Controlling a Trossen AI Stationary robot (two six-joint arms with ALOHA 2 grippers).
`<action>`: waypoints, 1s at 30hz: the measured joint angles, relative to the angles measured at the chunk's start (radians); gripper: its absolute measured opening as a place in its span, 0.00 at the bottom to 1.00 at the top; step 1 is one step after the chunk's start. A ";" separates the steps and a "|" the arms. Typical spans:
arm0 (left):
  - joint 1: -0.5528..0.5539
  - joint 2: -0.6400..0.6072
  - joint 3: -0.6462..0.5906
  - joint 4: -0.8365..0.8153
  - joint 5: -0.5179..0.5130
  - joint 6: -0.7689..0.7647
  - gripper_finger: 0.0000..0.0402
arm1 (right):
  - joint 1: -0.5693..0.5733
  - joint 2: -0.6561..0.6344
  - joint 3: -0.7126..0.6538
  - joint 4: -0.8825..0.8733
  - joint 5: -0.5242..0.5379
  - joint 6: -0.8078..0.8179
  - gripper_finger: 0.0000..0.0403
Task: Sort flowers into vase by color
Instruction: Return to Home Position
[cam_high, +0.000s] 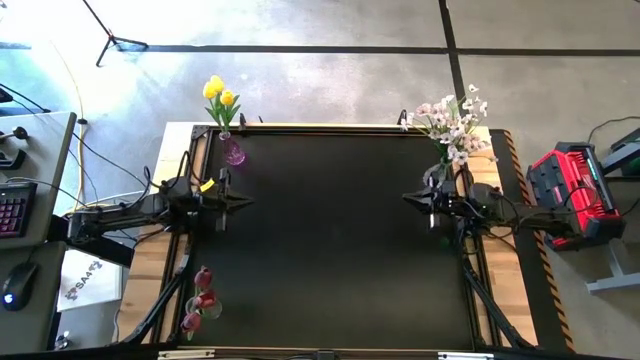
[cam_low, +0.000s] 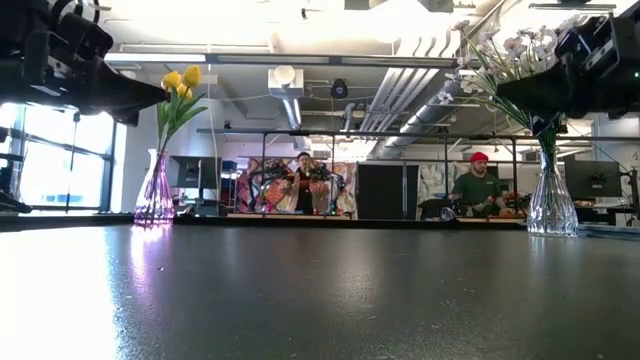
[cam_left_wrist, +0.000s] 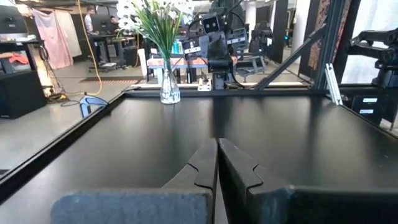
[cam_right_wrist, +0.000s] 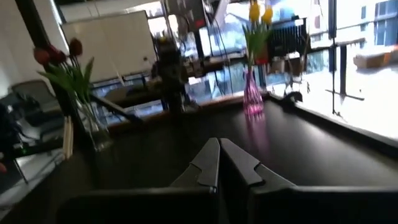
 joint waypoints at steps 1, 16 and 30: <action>0.000 0.003 0.000 0.002 0.000 -0.001 0.00 | 0.000 0.000 0.000 -0.017 0.000 0.008 0.00; 0.000 0.010 0.000 0.001 -0.007 -0.072 0.00 | 0.000 0.003 0.000 -0.035 -0.008 0.086 0.00; 0.000 0.010 0.000 0.000 -0.008 -0.073 0.00 | 0.000 0.003 -0.001 -0.035 -0.009 0.086 0.00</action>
